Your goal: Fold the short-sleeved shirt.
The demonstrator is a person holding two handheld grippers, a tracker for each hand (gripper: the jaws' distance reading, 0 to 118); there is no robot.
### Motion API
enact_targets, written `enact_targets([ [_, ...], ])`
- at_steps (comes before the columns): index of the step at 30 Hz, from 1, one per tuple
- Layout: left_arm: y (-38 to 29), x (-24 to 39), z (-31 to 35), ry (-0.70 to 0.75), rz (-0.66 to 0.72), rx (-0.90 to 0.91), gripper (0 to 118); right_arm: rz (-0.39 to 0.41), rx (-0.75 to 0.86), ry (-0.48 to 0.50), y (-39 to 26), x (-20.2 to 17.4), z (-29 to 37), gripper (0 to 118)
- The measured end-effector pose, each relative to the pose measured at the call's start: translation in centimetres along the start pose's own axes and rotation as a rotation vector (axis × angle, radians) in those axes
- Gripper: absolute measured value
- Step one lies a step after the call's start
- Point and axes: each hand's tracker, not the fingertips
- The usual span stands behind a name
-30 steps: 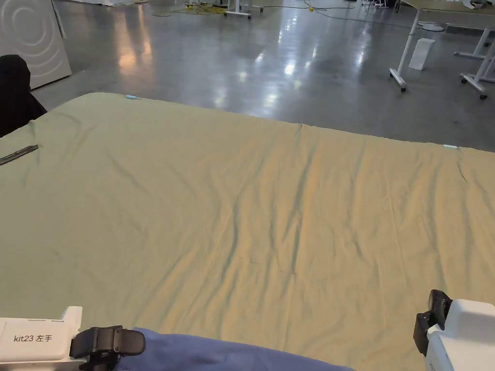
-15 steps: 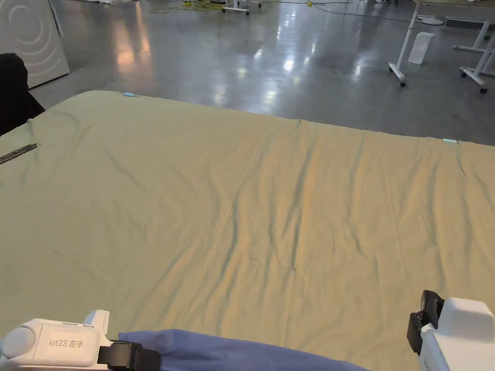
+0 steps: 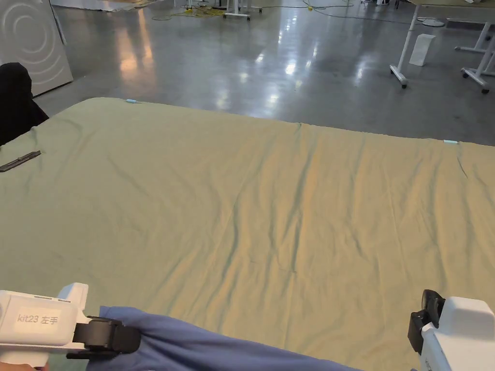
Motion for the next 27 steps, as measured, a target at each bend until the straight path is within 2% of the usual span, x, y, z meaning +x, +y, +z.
enact_targets([
  [6,0.4,-0.1,3.5,0.122,0.022,0.005,8,-0.006,0.002,0.009,0.1,0.0,0.0,0],
  [10,0.7,0.0,4.4,0.13,0.074,0.004,8,-0.01,0.003,0.016,0.1,0.0,0.0,0],
  [13,0.2,2.2,3.9,0.141,0.079,-0.013,8,-0.016,0.002,0.02,0.1,0.0,0.0,0],
  [27,0.9,14.7,-3.0,-0.002,0.017,-0.082,8,-0.057,-0.005,-0.002,-1.0,1.8,0.0,0],
])
